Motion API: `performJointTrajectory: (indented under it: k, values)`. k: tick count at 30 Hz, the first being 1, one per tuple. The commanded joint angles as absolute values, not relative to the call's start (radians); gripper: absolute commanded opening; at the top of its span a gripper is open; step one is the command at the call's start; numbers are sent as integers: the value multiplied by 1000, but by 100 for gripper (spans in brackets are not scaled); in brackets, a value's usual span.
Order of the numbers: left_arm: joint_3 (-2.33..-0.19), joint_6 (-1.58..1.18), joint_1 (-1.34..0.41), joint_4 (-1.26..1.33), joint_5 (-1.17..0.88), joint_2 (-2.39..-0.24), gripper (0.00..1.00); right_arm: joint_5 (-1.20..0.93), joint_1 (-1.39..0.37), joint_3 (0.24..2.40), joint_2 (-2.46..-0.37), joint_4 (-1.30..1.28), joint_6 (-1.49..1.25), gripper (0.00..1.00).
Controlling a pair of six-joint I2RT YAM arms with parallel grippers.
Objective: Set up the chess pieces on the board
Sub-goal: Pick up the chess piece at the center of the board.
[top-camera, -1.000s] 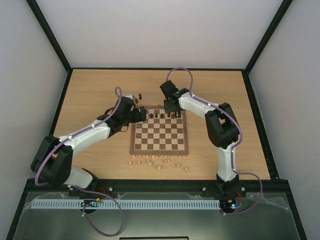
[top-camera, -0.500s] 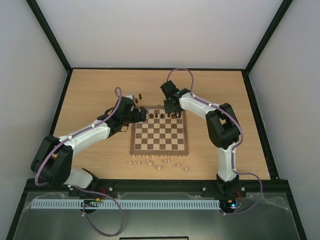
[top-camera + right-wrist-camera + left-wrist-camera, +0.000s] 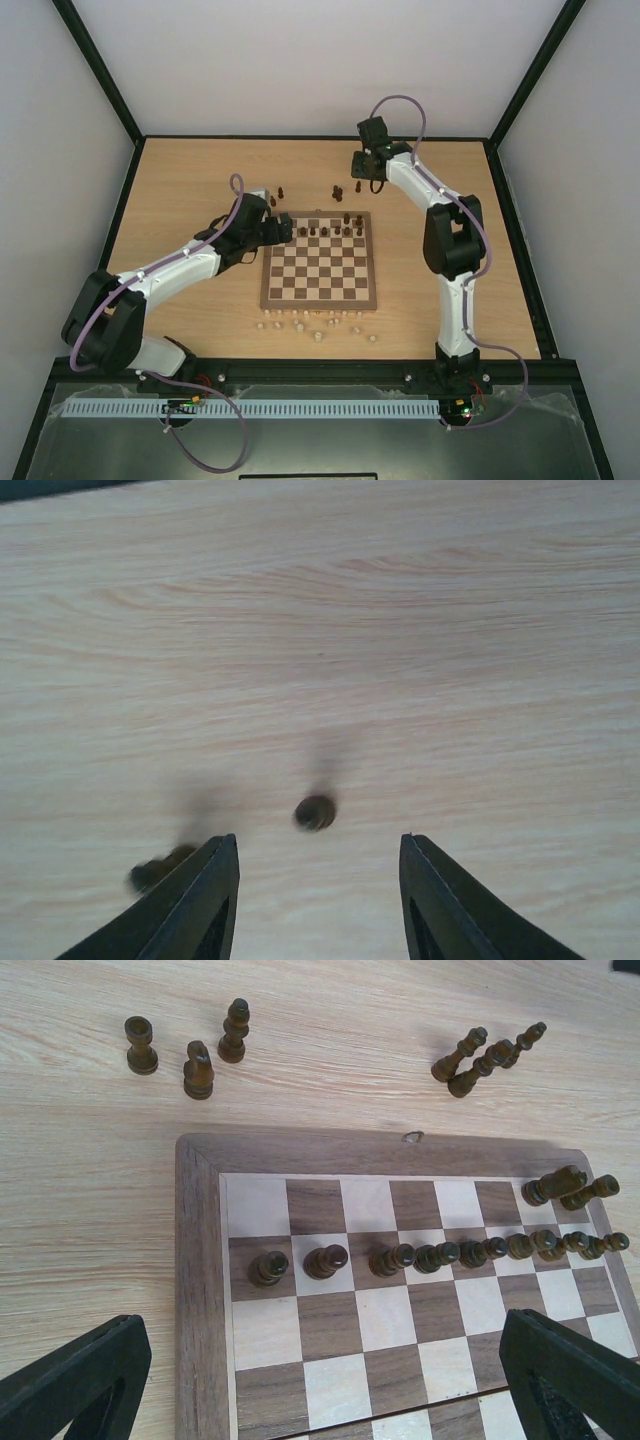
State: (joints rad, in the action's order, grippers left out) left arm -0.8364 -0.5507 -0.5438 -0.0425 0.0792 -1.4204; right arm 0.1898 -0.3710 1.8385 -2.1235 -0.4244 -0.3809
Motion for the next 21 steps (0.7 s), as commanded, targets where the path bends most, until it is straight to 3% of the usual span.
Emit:
performJointTrajectory:
  k: [1, 12, 21]
  values:
    - [-829, -552, -537, -35, 87, -1407, 99, 175, -346, 1940, -2259, -523, -354, 45]
    - [-830, -551, -530, -32, 89, -1429, 99, 120, -321, 2026, -2353, -505, -327, 49]
    - [-829, -552, -527, -30, 87, -1437, 99, 137, -321, 2039, -2370, -517, -321, 45]
